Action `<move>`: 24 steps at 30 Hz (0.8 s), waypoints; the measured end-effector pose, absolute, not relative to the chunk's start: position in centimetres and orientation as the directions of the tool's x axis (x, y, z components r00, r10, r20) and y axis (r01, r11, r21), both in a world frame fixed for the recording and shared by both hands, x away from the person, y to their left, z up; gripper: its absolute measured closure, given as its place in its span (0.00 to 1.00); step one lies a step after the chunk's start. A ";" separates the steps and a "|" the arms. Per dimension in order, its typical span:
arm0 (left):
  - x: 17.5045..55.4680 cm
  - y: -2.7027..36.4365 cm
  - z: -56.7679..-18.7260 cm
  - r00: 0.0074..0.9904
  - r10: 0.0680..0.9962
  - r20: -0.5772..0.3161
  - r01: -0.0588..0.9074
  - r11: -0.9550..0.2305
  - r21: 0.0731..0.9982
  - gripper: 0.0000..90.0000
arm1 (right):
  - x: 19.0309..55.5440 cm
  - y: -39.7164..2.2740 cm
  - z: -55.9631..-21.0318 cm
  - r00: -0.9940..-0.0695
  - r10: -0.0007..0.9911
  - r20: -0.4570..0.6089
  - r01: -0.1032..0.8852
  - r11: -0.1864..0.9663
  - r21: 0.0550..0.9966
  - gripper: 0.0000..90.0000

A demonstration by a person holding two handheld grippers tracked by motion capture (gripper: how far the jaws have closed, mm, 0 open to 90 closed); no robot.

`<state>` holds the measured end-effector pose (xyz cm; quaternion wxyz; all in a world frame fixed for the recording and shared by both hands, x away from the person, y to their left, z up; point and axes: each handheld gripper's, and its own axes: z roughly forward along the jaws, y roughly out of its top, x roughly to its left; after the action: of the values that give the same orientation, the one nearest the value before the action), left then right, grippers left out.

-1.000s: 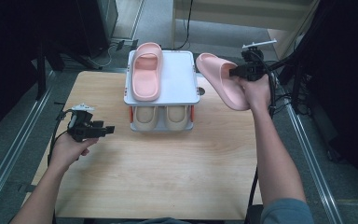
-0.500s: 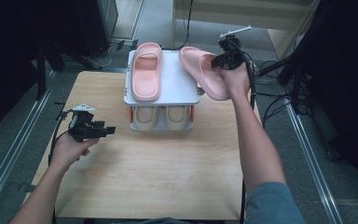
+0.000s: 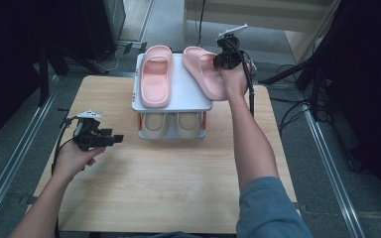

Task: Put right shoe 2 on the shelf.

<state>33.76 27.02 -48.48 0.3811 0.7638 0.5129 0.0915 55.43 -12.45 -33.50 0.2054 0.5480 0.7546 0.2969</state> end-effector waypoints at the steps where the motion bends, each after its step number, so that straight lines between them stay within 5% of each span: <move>1: 33.7 27.0 -48.5 0.459 0.852 -0.252 0.714 -0.185 0.675 0.44 | 55.5 -12.2 -33.6 -0.314 0.949 0.014 0.702 0.223 0.676 0.86; 24: 33.8 26.8 -48.7 0.467 0.849 -0.246 0.715 -0.200 0.670 0.43 | 53.4 -8.8 -33.6 -0.431 0.900 0.059 0.678 0.280 0.680 0.65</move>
<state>33.77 26.78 -48.69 0.3763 0.7694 0.5084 0.0891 53.41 -8.80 -33.58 0.1714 0.5050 0.7814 0.3241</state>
